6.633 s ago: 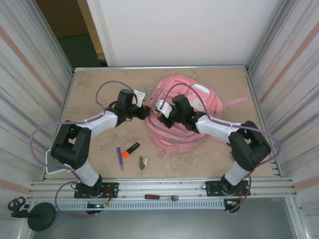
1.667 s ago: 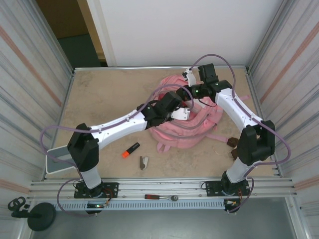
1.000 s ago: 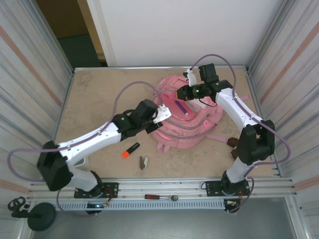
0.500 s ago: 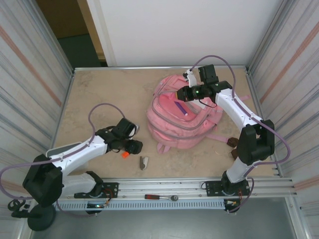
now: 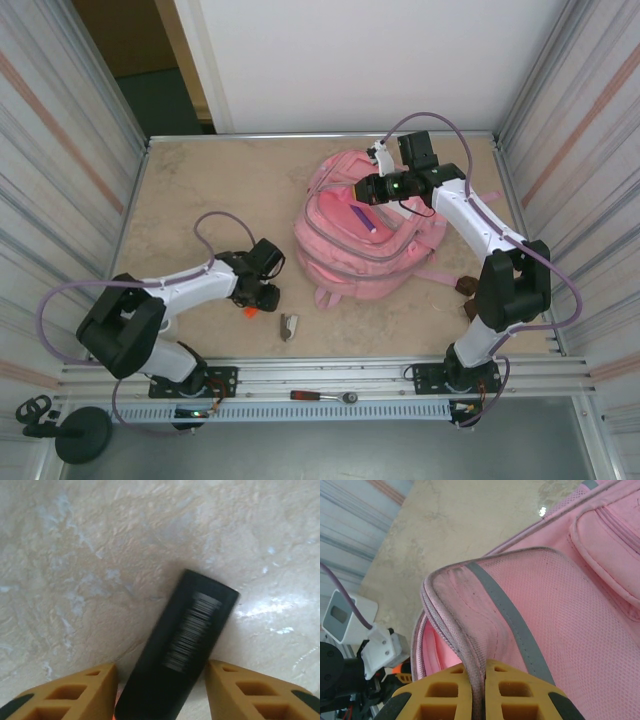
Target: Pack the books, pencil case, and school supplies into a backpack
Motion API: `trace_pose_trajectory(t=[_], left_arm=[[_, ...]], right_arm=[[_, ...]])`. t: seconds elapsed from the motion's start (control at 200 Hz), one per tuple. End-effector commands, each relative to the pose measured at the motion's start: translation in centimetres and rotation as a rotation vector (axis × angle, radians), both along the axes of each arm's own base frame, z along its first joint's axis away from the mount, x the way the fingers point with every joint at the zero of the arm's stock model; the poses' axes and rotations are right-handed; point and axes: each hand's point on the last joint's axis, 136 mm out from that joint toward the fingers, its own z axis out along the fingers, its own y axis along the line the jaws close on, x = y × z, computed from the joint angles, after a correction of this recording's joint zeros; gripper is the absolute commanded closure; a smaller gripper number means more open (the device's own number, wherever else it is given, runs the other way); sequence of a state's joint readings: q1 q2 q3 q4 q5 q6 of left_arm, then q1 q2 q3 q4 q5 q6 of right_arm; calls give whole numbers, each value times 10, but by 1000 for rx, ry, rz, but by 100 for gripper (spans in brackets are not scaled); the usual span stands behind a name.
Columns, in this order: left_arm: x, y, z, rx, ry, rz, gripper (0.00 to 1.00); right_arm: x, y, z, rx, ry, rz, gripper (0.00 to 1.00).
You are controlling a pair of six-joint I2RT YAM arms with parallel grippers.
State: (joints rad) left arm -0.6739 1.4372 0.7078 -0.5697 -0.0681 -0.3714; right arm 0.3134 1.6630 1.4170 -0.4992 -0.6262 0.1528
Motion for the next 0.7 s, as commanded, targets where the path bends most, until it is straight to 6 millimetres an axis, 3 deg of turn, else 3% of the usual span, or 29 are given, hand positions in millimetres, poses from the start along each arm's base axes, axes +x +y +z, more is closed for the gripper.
trace_pose_trajectory(t=[0.0, 0.195, 0.276, 0.451, 0.561, 0.691], left_arm=[[2, 5, -5, 27, 2, 38, 57], [8, 14, -4, 66, -25, 72, 67], [15, 18, 8, 75, -79, 85, 72], [44, 2, 76, -7, -333, 0, 77], [59, -23, 134, -55, -502, -148, 77], [71, -61, 192, 41, -749, -442, 81]], right_arm=[[6, -6, 15, 23, -47, -21, 99], [6, -5, 13, 20, -44, -23, 99], [4, -5, 14, 22, -41, -19, 99], [6, -7, 14, 10, -46, -29, 99], [7, -8, 9, -3, -38, -36, 99], [7, -8, 5, -10, -25, -28, 99]])
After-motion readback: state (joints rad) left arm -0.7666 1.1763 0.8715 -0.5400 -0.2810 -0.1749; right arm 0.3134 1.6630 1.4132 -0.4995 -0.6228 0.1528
